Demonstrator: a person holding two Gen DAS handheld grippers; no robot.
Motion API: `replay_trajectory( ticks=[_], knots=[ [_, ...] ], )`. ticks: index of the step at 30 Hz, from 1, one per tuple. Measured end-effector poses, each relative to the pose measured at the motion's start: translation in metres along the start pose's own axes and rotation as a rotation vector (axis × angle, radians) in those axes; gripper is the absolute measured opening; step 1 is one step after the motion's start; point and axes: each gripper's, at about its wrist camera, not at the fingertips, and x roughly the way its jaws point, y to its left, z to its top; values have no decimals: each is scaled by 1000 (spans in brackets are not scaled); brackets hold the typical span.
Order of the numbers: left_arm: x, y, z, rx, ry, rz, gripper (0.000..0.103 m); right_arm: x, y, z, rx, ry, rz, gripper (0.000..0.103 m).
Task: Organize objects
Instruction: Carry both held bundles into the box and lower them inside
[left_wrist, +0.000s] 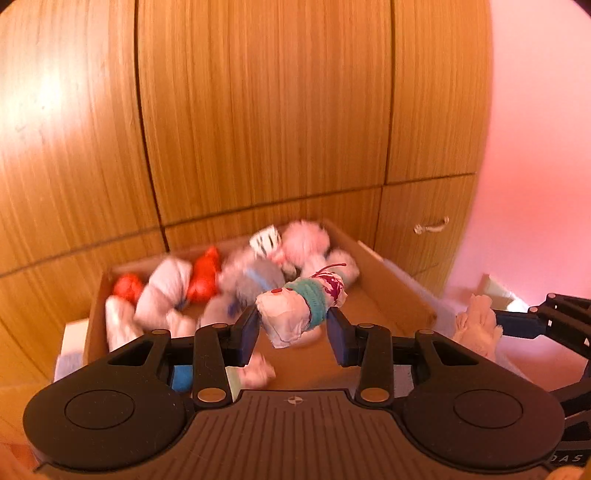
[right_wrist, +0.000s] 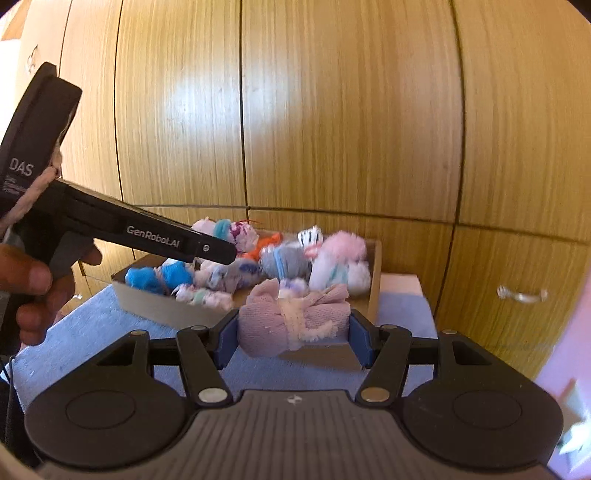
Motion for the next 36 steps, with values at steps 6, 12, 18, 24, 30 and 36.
replay_trajectory(
  ticks=[6, 12, 18, 24, 30, 36],
  knots=[
    [38, 8, 14, -5, 106, -64, 48, 29, -13, 26, -113, 49, 25, 57],
    [67, 18, 5, -33, 197, -64, 47, 71, -23, 32, -168, 165, 62, 57],
    [85, 20, -2, -39, 245, -81, 47, 98, -24, 34, -235, 255, 76, 57],
    [103, 19, -11, -18, 306, -104, 47, 117, -24, 32, -288, 324, 96, 57],
    [106, 21, -12, -17, 291, -84, 50, 131, -21, 30, -311, 364, 110, 57],
    [103, 31, -10, -97, 286, -22, 83, 123, -19, 37, -303, 367, 93, 78]
  ],
)
